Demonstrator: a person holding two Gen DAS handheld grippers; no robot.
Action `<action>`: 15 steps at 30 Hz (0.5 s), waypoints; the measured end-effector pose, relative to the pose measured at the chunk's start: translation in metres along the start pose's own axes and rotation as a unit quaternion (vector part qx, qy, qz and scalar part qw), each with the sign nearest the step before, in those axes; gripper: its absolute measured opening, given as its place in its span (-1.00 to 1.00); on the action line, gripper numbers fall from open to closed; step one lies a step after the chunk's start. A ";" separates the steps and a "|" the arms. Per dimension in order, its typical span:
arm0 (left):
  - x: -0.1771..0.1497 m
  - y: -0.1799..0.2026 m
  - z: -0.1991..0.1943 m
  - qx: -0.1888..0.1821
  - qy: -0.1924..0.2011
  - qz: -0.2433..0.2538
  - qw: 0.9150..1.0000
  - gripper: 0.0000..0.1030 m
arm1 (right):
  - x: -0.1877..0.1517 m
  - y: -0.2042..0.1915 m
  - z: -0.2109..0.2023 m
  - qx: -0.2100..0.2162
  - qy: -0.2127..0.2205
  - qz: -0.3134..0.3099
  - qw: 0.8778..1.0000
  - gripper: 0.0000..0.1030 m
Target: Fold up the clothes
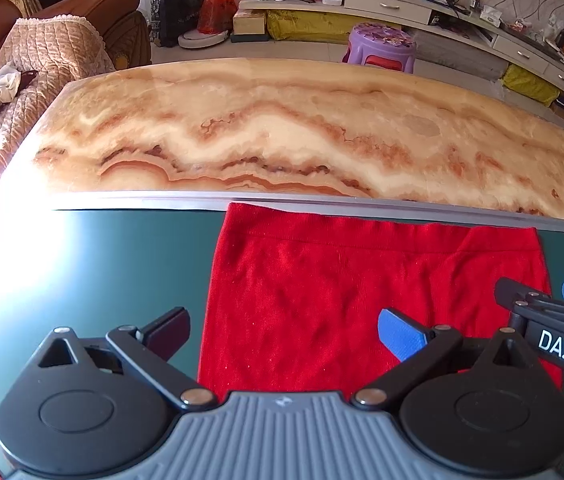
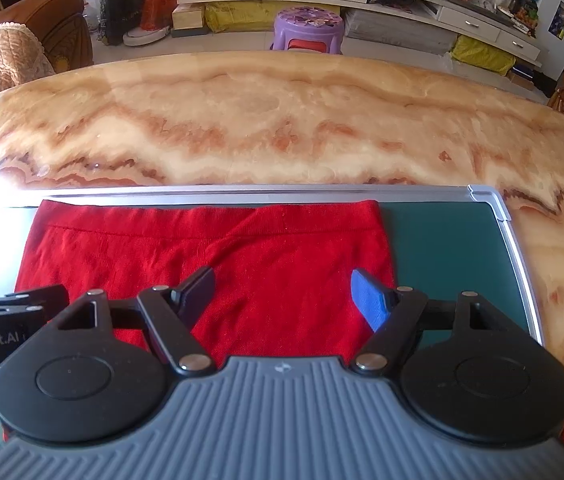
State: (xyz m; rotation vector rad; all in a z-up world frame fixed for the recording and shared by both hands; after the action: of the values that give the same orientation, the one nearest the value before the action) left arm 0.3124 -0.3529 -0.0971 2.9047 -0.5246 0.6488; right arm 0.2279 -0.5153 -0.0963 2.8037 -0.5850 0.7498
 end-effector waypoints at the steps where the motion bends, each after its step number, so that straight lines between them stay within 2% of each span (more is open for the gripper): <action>1: -0.002 0.000 -0.002 0.000 0.000 0.001 1.000 1.00 | -0.001 0.000 -0.001 0.000 0.000 0.000 1.000 0.61; 15: -0.022 0.002 -0.027 -0.004 -0.002 0.007 1.000 1.00 | -0.018 0.000 -0.023 0.004 -0.002 -0.002 1.000 0.61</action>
State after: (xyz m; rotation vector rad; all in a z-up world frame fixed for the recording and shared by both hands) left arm 0.2821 -0.3423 -0.0821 2.8990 -0.5471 0.6407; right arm 0.2036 -0.5029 -0.0857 2.8130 -0.5791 0.7479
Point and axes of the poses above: each gripper's, at about its wrist camera, not at the fingertips, and z roughly the way its jaws point, y to its right, x to its top, the point moved 1 cm from there along z, roughly the way its jaws point, and after that the axes turned 4 degrees about -z, right-handed, at the moved point
